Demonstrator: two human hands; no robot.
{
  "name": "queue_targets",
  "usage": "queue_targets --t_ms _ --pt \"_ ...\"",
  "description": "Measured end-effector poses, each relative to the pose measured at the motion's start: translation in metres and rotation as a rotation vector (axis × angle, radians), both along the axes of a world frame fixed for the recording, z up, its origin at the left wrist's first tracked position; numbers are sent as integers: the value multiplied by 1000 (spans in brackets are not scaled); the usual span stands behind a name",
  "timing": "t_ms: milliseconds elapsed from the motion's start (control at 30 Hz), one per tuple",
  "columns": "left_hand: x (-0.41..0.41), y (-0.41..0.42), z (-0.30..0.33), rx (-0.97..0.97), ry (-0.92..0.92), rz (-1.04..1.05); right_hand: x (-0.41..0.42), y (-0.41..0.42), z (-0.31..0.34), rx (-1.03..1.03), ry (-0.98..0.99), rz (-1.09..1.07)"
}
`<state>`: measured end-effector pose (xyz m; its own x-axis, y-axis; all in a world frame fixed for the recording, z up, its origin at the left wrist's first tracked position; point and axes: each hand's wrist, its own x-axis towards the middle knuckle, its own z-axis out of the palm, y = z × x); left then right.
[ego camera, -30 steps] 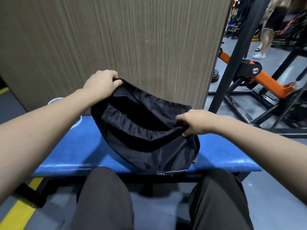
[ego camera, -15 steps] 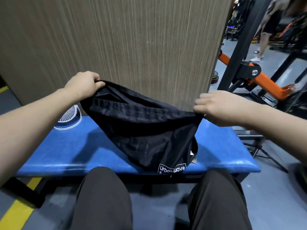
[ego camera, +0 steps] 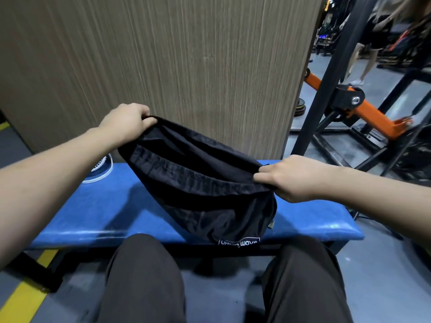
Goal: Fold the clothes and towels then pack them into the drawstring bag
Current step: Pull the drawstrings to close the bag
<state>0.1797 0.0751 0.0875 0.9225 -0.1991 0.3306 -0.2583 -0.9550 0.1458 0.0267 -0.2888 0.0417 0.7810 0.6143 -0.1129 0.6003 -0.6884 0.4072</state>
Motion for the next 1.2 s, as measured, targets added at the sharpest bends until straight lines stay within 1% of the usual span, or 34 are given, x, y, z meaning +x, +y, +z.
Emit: queue_targets --t_ms 67,100,167,233,300,367,467,533,600,667,767,933,1000,1033,1100,1133,1200 --pt "-2 -1 -3 -5 -11 -26 2 7 2 -115 9 -140" --pt "-3 -2 -4 4 -25 -42 5 8 1 -116 17 -203" --pt "-7 -1 -6 61 -71 -90 10 7 0 -48 76 -332" --pt "-12 4 -9 133 -126 -164 14 1 3 46 195 -450" --pt "-14 11 -11 171 -151 -248 15 -5 7 185 328 -538" --pt "-16 17 -14 182 -173 -304 18 -11 8 315 431 -592" --pt "-16 19 -17 175 -209 -342 23 -15 5 423 495 -655" --pt "-16 18 -18 174 -210 -358 26 -13 6 447 570 -692" --pt "-15 17 -18 187 -213 -367 28 -12 5 354 583 -669" --pt "-14 16 -19 182 -216 -372 31 -11 -2 167 527 -602" --pt "-13 12 -20 190 -213 -369 32 -3 -11 -31 482 -512" --pt "-14 8 -22 184 -218 -377 28 13 -18 -371 434 -537" --pt "-15 8 -23 185 -220 -385 29 12 -20 -409 410 -512" --pt "-16 8 -24 189 -219 -387 30 10 -20 -379 409 -501" --pt "-16 11 -26 205 -223 -383 33 1 -19 -189 438 -454" --pt "-16 14 -28 212 -225 -377 34 -5 -17 -23 457 -437" --pt "-16 21 -30 214 -220 -364 34 -19 -10 431 485 -479"
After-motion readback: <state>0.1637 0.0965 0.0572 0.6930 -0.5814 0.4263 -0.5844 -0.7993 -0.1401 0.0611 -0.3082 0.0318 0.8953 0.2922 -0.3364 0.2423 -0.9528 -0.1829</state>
